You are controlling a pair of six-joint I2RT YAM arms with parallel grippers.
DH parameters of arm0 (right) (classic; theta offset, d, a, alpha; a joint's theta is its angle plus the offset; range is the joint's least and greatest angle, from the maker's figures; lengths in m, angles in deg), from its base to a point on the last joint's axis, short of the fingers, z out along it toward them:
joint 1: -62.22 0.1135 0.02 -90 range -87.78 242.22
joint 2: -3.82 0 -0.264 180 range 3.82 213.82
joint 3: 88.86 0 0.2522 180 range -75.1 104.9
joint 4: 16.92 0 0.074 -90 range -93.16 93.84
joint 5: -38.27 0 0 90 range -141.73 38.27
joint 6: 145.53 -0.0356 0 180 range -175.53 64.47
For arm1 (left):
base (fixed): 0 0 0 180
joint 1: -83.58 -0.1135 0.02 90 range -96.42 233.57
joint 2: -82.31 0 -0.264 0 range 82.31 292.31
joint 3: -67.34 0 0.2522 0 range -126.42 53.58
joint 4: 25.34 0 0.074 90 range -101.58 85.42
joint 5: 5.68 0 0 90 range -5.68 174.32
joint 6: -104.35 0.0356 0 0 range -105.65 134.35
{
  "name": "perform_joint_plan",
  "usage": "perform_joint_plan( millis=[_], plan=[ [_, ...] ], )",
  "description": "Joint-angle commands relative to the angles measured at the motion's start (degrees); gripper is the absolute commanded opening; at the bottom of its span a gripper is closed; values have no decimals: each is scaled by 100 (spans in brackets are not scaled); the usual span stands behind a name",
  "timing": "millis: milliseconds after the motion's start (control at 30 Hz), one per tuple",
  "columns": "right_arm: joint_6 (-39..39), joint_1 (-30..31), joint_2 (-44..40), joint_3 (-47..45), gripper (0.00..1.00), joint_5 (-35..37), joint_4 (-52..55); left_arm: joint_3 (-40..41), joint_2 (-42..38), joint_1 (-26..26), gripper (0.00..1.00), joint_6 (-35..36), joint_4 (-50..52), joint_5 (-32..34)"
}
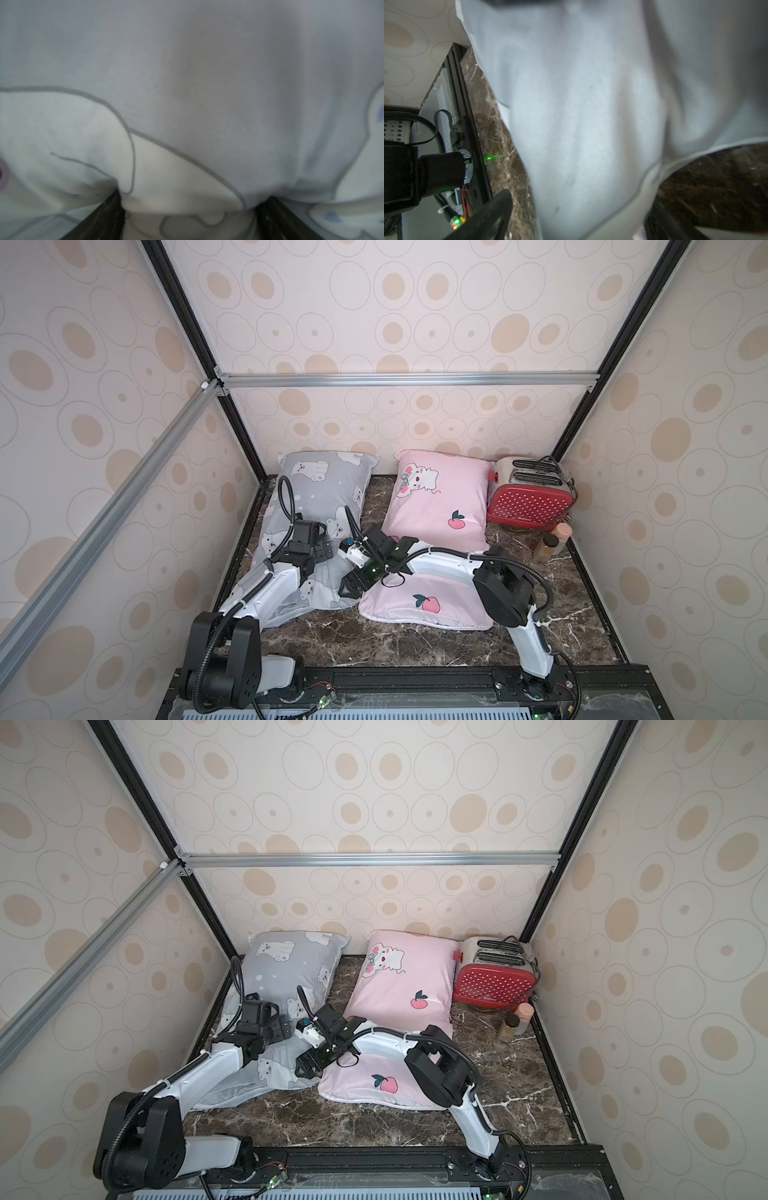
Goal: Zip up pillowcases
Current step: Pick up the pillowcase from the center of the board.
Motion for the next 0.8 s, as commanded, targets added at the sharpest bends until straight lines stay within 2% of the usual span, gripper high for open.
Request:
perform_joint_plan(
  millis=[0,133,367,467,567,767],
  plan=[
    [-308,-138,234,68,98,-342,-783,-410,432,-70,95,-76,-38,-326],
    [-705,-132,511,131,94,-957,-1166,-737,835,-233,94,-57,-127,-491],
    [-730,-204,-73,-505,85,-1426,-1055,-1349,1567,-357,93,37,-132,-667],
    [-873,-280,-342,-907,81,-1628,-1168,-1448,1645,-357,93,37,-132,-667],
    [-1276,-443,-604,-1426,74,-1779,-1760,-1485,1668,-357,93,-12,-151,-800],
    [-1736,-479,-549,-1542,63,-2017,-2082,-1530,1747,-357,93,-71,-171,-854]
  ],
)
